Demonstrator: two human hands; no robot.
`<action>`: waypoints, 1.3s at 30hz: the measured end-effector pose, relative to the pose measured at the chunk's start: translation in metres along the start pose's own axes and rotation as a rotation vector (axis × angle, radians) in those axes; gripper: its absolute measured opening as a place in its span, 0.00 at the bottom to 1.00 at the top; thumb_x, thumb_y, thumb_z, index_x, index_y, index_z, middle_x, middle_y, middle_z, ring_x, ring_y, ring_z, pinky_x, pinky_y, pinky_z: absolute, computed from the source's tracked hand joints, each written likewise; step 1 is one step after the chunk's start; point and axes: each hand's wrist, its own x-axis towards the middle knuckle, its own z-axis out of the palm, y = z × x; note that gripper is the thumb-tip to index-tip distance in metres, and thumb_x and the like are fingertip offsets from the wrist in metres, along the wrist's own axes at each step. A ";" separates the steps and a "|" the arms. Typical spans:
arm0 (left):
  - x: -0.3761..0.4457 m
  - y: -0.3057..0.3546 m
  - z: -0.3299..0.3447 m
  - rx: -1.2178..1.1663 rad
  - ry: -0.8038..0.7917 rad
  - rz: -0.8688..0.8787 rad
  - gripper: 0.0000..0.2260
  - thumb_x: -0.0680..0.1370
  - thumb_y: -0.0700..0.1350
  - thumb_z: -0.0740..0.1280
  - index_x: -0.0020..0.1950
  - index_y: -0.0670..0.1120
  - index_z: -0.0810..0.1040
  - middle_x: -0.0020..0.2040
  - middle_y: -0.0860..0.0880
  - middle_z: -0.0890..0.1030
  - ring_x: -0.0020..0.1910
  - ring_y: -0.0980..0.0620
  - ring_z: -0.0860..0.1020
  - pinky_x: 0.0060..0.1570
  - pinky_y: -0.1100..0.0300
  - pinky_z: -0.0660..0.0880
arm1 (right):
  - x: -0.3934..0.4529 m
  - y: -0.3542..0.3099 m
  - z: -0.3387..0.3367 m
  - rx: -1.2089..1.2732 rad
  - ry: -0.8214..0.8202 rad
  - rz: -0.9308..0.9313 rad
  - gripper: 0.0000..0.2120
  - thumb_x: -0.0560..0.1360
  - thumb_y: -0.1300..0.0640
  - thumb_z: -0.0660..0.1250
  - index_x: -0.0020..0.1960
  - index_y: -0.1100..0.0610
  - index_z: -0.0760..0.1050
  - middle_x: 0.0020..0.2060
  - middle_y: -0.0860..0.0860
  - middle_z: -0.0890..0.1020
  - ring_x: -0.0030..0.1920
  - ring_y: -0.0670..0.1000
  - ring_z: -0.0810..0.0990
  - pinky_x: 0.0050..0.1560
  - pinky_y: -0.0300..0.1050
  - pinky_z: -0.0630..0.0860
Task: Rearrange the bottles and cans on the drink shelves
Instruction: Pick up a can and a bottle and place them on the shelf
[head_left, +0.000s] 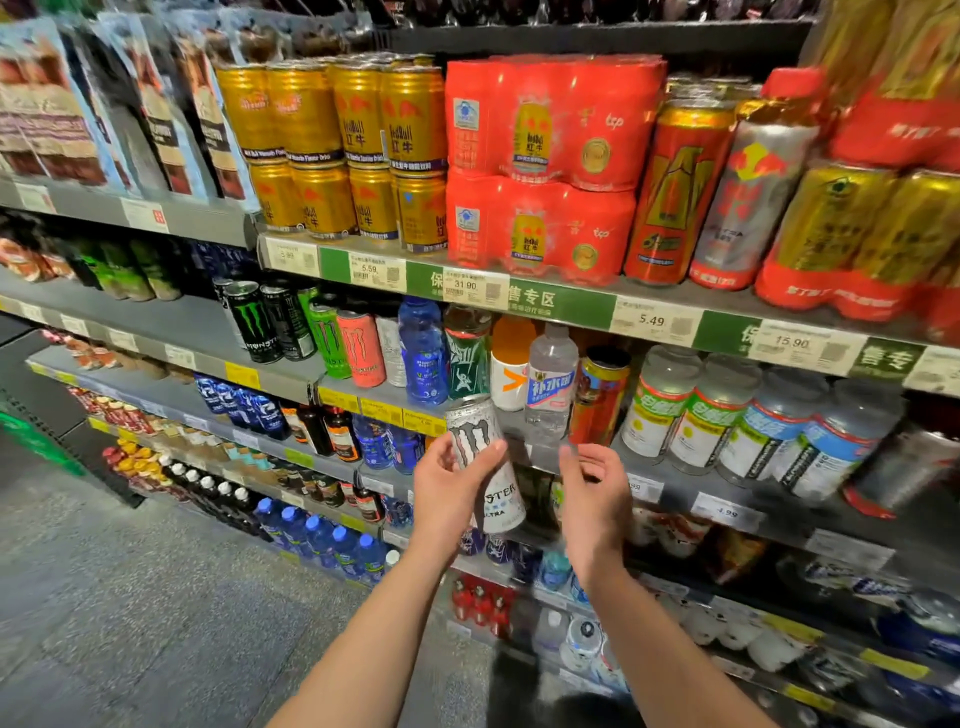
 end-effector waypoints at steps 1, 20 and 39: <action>0.009 0.001 0.002 0.000 0.001 0.002 0.16 0.73 0.46 0.77 0.53 0.38 0.79 0.48 0.45 0.87 0.50 0.43 0.84 0.53 0.49 0.80 | 0.010 0.002 0.004 -0.008 0.067 -0.020 0.09 0.75 0.51 0.73 0.53 0.50 0.75 0.51 0.52 0.82 0.51 0.52 0.82 0.54 0.50 0.80; 0.122 -0.010 -0.002 0.001 -0.207 -0.046 0.14 0.71 0.35 0.78 0.37 0.47 0.74 0.28 0.58 0.79 0.28 0.63 0.74 0.31 0.69 0.71 | 0.043 0.026 0.069 -0.211 0.357 -0.133 0.24 0.73 0.48 0.75 0.65 0.50 0.72 0.60 0.51 0.80 0.59 0.54 0.81 0.58 0.53 0.78; 0.170 0.011 -0.066 0.018 -0.415 -0.033 0.17 0.68 0.46 0.81 0.55 0.48 0.82 0.48 0.53 0.87 0.47 0.58 0.85 0.47 0.63 0.79 | 0.053 0.015 0.148 -0.384 0.700 -0.160 0.35 0.63 0.55 0.83 0.63 0.64 0.72 0.53 0.61 0.78 0.56 0.61 0.75 0.55 0.48 0.70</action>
